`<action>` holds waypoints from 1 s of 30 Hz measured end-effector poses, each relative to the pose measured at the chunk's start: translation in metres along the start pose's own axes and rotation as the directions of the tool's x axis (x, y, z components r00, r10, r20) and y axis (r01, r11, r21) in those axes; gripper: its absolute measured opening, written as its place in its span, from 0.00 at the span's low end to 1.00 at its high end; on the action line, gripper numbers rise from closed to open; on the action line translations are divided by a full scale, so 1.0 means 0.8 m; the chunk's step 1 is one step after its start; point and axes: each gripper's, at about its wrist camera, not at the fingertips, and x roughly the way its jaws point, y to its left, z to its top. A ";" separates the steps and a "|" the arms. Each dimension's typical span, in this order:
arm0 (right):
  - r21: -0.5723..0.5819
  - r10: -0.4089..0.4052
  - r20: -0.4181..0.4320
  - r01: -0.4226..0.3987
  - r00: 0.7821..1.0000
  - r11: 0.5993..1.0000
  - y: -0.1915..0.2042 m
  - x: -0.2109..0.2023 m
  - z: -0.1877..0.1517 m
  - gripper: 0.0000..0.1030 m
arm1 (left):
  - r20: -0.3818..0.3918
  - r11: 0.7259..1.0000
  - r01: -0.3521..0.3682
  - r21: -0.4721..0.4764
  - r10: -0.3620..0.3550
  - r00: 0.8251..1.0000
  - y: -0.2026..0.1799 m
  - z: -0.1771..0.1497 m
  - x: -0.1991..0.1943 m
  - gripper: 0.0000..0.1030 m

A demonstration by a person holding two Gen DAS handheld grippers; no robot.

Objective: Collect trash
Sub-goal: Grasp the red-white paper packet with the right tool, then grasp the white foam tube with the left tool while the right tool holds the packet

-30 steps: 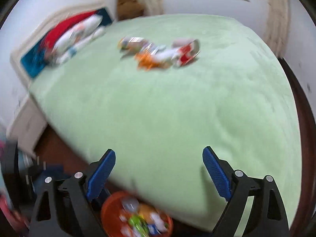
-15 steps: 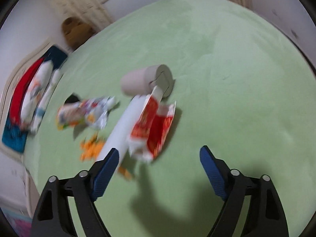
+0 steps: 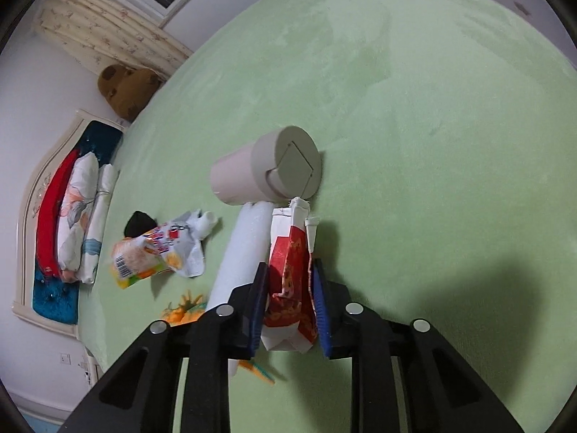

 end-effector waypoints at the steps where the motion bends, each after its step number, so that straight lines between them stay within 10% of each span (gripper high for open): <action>1: -0.018 -0.004 0.012 0.004 1.000 1.000 0.002 -0.007 -0.001 0.22 | 0.003 1.000 -0.003 0.002 0.003 1.000 0.000 0.002 0.000 0.77; 8: -0.205 -0.007 0.104 0.028 0.995 0.978 0.008 -0.100 -0.032 0.22 | 0.055 0.999 -0.038 0.021 0.037 0.998 0.003 0.034 -0.001 0.77; 17: -0.339 0.007 0.179 0.055 0.984 0.939 -0.017 -0.223 -0.111 0.23 | 0.124 0.999 -0.034 0.038 0.029 0.992 -0.005 0.203 0.052 0.77; 30: -0.337 0.033 0.159 0.023 0.987 0.941 -0.048 -0.267 -0.154 0.24 | -0.067 0.992 -0.108 0.060 0.112 0.991 -0.045 0.376 0.230 0.74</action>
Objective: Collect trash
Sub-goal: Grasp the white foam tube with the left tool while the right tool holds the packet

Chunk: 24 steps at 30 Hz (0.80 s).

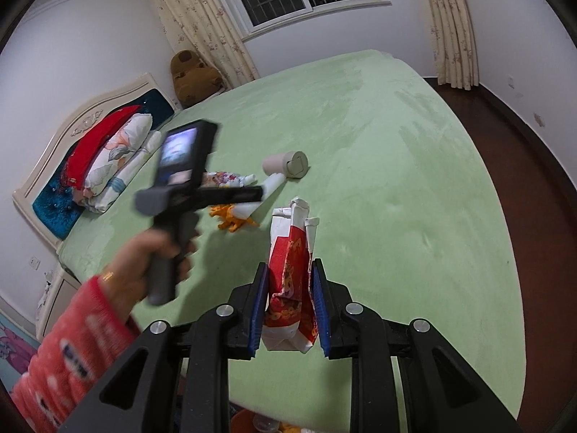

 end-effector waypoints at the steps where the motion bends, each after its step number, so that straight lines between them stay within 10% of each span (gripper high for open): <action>1: -0.002 -0.004 0.004 0.004 1.000 1.000 0.000 -0.002 -0.001 0.24 | -0.015 1.000 -0.005 -0.021 0.005 1.000 0.001 0.002 0.010 0.69; 5: -0.006 -0.010 0.017 0.010 1.000 1.000 0.000 -0.006 -0.004 0.24 | -0.040 0.999 -0.015 -0.041 0.014 0.999 0.000 -0.002 0.032 0.21; 24: -0.060 0.030 -0.013 -0.031 0.999 0.998 0.036 -0.004 -0.029 0.24 | 0.215 0.995 -0.015 0.094 -0.006 0.977 0.017 -0.101 -0.159 0.16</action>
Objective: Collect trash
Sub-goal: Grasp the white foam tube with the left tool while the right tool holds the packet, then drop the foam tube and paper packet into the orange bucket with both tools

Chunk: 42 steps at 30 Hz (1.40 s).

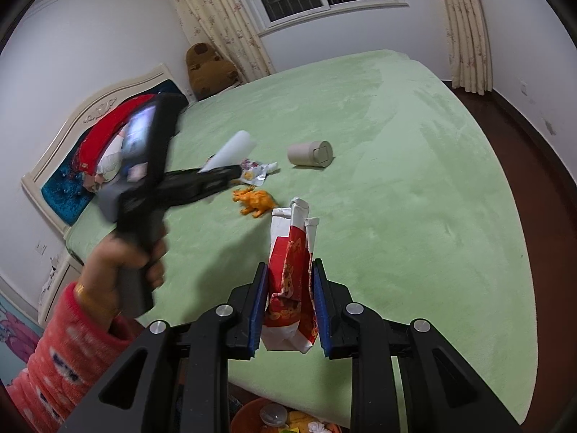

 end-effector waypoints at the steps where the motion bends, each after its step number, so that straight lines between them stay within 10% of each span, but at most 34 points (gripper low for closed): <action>1: -0.008 0.002 -0.003 -0.002 1.000 1.000 0.003 -0.001 -0.003 0.24 | 0.008 1.000 0.003 0.007 -0.003 1.000 -0.001 -0.010 -0.010 0.16; 11: -0.105 0.070 -0.121 -0.083 0.990 0.991 0.047 -0.008 -0.078 0.24 | -0.012 0.991 0.088 0.099 -0.087 0.996 -0.016 -0.161 -0.126 0.16; 19: -0.166 0.058 -0.284 -0.109 0.957 0.980 0.069 0.015 -0.169 0.24 | -0.183 0.983 0.154 0.097 -0.135 0.974 -0.041 -0.274 -0.111 0.16; 28: -0.143 -0.018 -0.542 -0.071 0.840 0.987 0.046 0.105 -0.284 0.26 | -0.483 0.975 0.221 -0.010 -0.198 0.853 -0.061 -0.382 -0.004 0.20; 31: -0.142 -0.053 -0.594 -0.040 0.803 0.989 0.034 0.130 -0.309 0.33 | -0.544 0.978 0.205 -0.029 -0.187 0.818 -0.068 -0.408 0.024 0.29; 33: -0.143 -0.066 -0.618 -0.029 0.784 0.989 0.027 0.142 -0.319 0.49 | -0.588 0.978 0.202 -0.057 -0.197 0.784 -0.069 -0.420 0.045 0.56; 37: -0.145 -0.093 -0.630 0.001 0.771 0.989 0.018 0.152 -0.330 0.57 | -0.642 0.979 0.196 -0.063 -0.190 0.743 -0.073 -0.436 0.066 0.60; 42: -0.147 -0.104 -0.620 0.015 0.778 0.989 0.020 0.151 -0.329 0.59 | -0.643 0.982 0.185 -0.044 -0.170 0.747 -0.070 -0.443 0.065 0.60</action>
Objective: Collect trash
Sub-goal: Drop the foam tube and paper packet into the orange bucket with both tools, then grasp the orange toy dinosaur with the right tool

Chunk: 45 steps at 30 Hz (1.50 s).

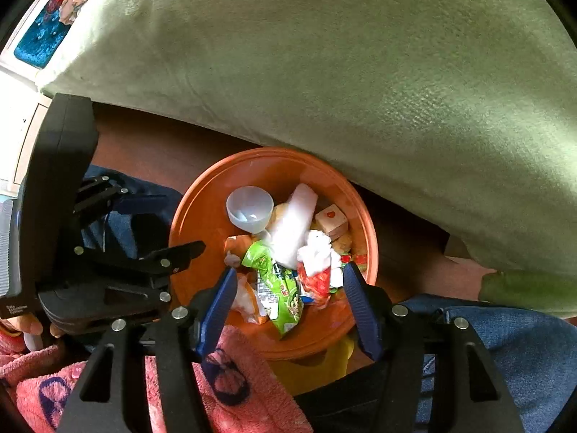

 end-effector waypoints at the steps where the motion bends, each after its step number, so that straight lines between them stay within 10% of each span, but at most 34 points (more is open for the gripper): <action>1: 0.001 -0.002 0.003 0.002 1.000 1.000 0.001 -0.001 0.000 0.60 | 0.004 1.000 -0.003 -0.002 0.003 1.000 -0.002 -0.004 -0.001 0.60; 18: -0.044 0.014 0.165 -0.006 0.986 0.999 0.005 -0.088 0.017 0.69 | 0.165 1.000 -0.004 -0.023 0.008 0.986 -0.015 -0.013 -0.085 0.61; 27: -0.153 -0.023 0.449 0.102 0.893 0.983 0.019 -0.206 0.072 0.83 | 0.397 0.995 -0.047 -0.092 0.080 0.915 0.009 -0.002 -0.187 0.78; 33: -0.195 0.023 0.556 0.103 0.831 0.975 0.019 -0.238 0.170 0.93 | 0.465 0.983 -0.049 -0.179 0.129 0.876 0.032 0.004 -0.215 0.80; 45: -0.221 -0.085 0.509 0.225 0.857 0.949 0.053 -0.180 0.397 0.95 | 0.485 0.968 -0.033 -0.251 0.155 0.861 0.059 -0.001 -0.224 0.81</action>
